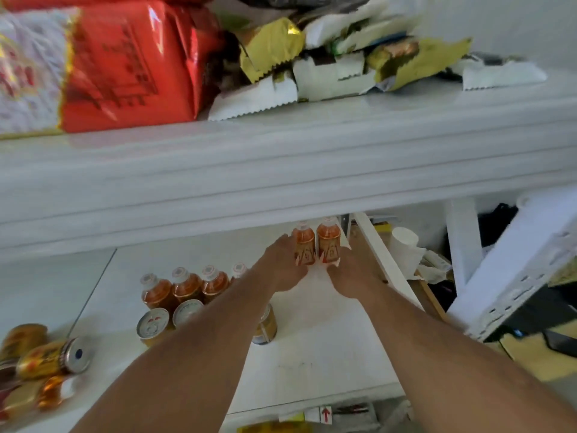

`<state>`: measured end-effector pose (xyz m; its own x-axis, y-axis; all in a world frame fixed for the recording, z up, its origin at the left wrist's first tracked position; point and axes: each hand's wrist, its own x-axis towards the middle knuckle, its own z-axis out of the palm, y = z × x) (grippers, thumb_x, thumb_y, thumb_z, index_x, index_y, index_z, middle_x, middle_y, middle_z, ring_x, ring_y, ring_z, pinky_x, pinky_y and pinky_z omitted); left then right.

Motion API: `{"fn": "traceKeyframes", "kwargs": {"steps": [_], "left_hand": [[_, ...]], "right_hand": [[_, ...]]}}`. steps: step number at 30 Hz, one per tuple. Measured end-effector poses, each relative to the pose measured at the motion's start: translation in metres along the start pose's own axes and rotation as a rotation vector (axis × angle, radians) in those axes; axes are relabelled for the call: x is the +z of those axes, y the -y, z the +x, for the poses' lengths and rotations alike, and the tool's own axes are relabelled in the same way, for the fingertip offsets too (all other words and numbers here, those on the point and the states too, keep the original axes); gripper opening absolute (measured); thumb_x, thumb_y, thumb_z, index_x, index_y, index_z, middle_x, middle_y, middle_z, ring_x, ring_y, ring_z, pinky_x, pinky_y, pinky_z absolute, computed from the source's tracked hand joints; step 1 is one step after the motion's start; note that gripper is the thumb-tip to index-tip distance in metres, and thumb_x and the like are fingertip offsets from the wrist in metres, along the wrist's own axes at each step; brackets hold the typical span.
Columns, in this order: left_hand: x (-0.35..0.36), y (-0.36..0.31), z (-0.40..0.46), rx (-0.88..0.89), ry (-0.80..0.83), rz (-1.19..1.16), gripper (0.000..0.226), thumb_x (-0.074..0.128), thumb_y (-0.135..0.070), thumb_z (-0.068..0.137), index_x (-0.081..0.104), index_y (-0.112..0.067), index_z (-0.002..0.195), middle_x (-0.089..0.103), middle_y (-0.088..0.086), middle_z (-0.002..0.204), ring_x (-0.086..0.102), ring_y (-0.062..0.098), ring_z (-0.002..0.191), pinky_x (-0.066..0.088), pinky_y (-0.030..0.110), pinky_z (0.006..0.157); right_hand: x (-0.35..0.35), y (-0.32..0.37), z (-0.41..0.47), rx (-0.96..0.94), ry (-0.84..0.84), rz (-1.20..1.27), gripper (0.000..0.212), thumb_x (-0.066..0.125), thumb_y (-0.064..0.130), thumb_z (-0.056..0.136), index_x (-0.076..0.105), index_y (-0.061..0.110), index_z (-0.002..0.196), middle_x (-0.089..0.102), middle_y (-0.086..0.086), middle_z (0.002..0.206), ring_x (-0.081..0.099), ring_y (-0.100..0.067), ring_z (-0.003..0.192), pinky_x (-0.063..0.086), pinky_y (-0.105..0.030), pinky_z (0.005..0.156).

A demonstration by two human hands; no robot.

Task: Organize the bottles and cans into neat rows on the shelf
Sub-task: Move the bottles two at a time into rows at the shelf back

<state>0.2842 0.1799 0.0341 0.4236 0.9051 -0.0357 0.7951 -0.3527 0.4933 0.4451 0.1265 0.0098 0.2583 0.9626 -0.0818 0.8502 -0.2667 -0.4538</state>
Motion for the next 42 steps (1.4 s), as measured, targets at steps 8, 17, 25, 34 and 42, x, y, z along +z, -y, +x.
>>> {"fn": "traceKeyframes", "kwargs": {"steps": [8, 17, 25, 34, 42], "left_hand": [[-0.014, -0.002, -0.066, -0.003, 0.071, 0.203, 0.074, 0.056, -0.045, 0.091, 0.024, -0.024, 0.153, 0.028, 0.001, 0.158, 0.030, 0.023, 0.141, 0.030, 0.038, 0.109], [-0.020, 0.025, -0.163, 0.096, 0.148, 0.148, 0.075, 0.055, -0.040, 0.092, 0.022, -0.015, 0.154, 0.022, 0.009, 0.160, 0.021, 0.026, 0.145, 0.026, 0.037, 0.114], [-0.020, 0.039, -0.239, 0.085, 0.061, 0.063, 0.065, 0.060, -0.038, 0.088, 0.038, -0.014, 0.145, 0.047, 0.006, 0.143, 0.049, 0.025, 0.122, 0.042, 0.031, 0.090], [-0.011, 0.041, -0.301, -0.087, 0.090, 0.143, 0.077, 0.055, -0.044, 0.088, 0.021, -0.024, 0.154, 0.019, 0.001, 0.162, 0.022, 0.024, 0.144, 0.027, 0.040, 0.111], [-0.013, 0.043, -0.344, -0.197, 0.104, 0.183, 0.077, 0.054, -0.046, 0.090, 0.019, -0.024, 0.155, 0.016, 0.002, 0.162, 0.021, 0.027, 0.145, 0.027, 0.043, 0.114]], "right_hand": [[-0.004, 0.027, -0.058, -0.074, 0.045, -0.065, 0.038, 0.058, 0.043, 0.097, 0.054, 0.020, 0.127, 0.063, 0.002, 0.107, 0.063, -0.016, 0.094, 0.049, -0.026, 0.076], [0.008, 0.059, -0.148, -0.040, 0.127, -0.105, 0.063, 0.050, 0.044, 0.102, 0.032, 0.012, 0.154, 0.036, -0.008, 0.159, 0.036, -0.029, 0.143, 0.033, -0.042, 0.114], [0.021, 0.073, -0.216, -0.055, 0.140, -0.121, 0.071, 0.048, 0.048, 0.101, 0.021, 0.017, 0.159, 0.020, -0.005, 0.167, 0.023, -0.028, 0.150, 0.025, -0.043, 0.118], [0.028, 0.078, -0.264, -0.142, 0.166, -0.111, 0.071, 0.049, 0.049, 0.100, 0.022, 0.019, 0.159, 0.023, -0.003, 0.166, 0.028, -0.027, 0.148, 0.030, -0.042, 0.116], [0.039, 0.080, -0.281, -0.181, 0.208, -0.075, 0.073, 0.050, 0.051, 0.099, 0.023, 0.018, 0.158, 0.026, -0.004, 0.164, 0.032, -0.028, 0.146, 0.032, -0.042, 0.114]]}}
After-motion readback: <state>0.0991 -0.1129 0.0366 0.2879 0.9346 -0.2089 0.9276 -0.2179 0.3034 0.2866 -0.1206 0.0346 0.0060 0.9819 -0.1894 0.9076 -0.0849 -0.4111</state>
